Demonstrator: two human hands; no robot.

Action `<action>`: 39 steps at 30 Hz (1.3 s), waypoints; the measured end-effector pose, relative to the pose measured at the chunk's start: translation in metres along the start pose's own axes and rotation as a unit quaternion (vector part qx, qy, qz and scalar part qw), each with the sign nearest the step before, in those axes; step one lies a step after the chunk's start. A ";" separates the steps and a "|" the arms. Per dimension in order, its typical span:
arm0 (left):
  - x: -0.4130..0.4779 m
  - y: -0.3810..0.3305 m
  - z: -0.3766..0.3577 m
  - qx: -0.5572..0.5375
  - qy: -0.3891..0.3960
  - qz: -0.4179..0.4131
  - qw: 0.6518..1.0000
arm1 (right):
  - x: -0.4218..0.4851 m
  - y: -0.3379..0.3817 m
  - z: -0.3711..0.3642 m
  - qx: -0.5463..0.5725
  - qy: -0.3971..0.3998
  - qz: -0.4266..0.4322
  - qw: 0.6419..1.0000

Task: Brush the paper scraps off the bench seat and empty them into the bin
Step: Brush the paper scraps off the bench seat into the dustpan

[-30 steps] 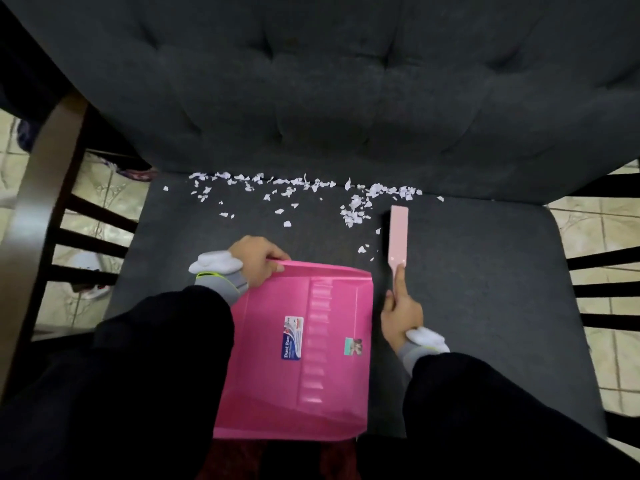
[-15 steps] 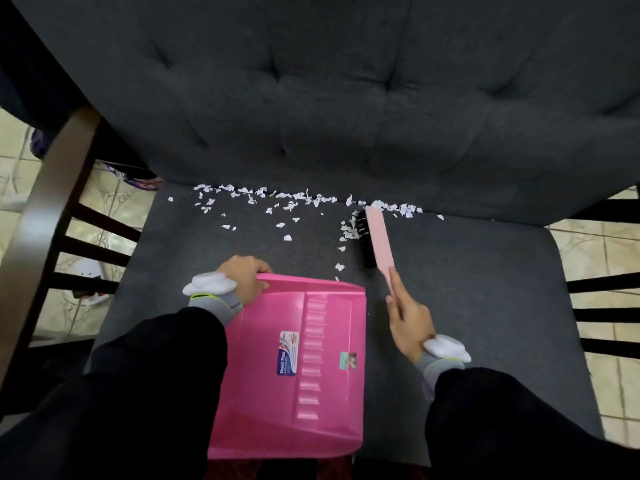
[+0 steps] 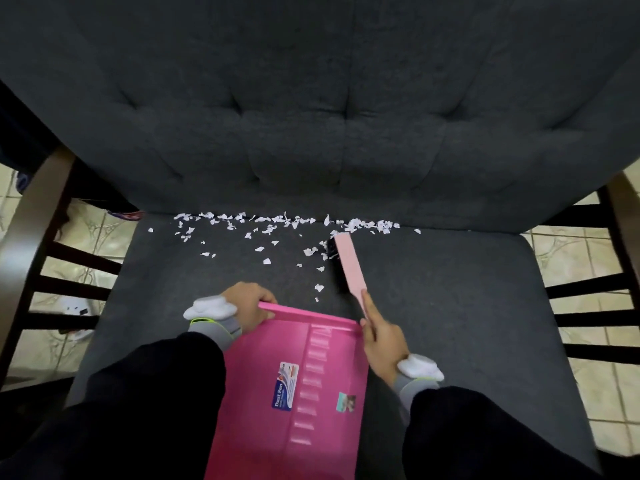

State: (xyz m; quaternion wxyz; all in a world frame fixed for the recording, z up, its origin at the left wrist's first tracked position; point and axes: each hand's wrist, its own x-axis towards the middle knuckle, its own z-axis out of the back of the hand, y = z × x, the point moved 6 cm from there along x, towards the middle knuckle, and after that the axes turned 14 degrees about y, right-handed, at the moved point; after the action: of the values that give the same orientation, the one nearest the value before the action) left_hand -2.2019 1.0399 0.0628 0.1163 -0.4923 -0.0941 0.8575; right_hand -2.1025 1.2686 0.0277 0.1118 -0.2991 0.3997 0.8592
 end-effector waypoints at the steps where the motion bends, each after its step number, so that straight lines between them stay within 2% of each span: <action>1: 0.002 -0.006 0.002 -0.003 -0.006 -0.002 1.000 | -0.002 -0.002 0.010 0.016 -0.014 0.000 1.000; 5: 0.015 -0.040 0.014 -0.012 -0.027 -0.022 0.999 | -0.006 -0.016 0.062 0.070 -0.058 0.003 0.996; 12: 0.052 -0.127 0.040 -0.020 -0.063 -0.073 0.995 | -0.003 -0.036 0.140 0.126 -0.088 0.030 0.988; 18: 0.067 -0.167 0.044 -0.072 -0.107 -0.078 0.989 | -0.009 -0.044 0.153 0.116 -0.074 0.033 0.990; 21: 0.068 -0.169 0.040 -0.087 -0.095 -0.084 0.988 | -0.012 -0.046 0.150 0.112 -0.065 0.036 0.991; 27: 0.051 -0.151 0.041 -0.114 -0.097 -0.123 0.981 | -0.011 -0.025 0.132 0.096 -0.048 0.044 0.993; 30: 0.033 -0.119 0.053 -0.137 -0.121 -0.109 0.977 | -0.006 0.009 0.118 0.104 -0.045 0.050 0.992; 36: 0.011 -0.006 0.084 -0.167 -0.152 -0.039 0.973 | 0.015 0.090 0.077 0.119 -0.047 0.081 0.989; 39: 0.000 0.061 0.099 -0.191 -0.163 -0.026 0.968 | 0.020 0.125 0.044 0.131 -0.099 0.061 0.985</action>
State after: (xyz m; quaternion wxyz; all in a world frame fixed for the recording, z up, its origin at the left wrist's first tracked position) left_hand -2.2937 0.9770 0.0953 0.0254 -0.3562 -0.2861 0.8892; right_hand -2.1908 1.2189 0.1154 0.1358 -0.1706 0.5132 0.8301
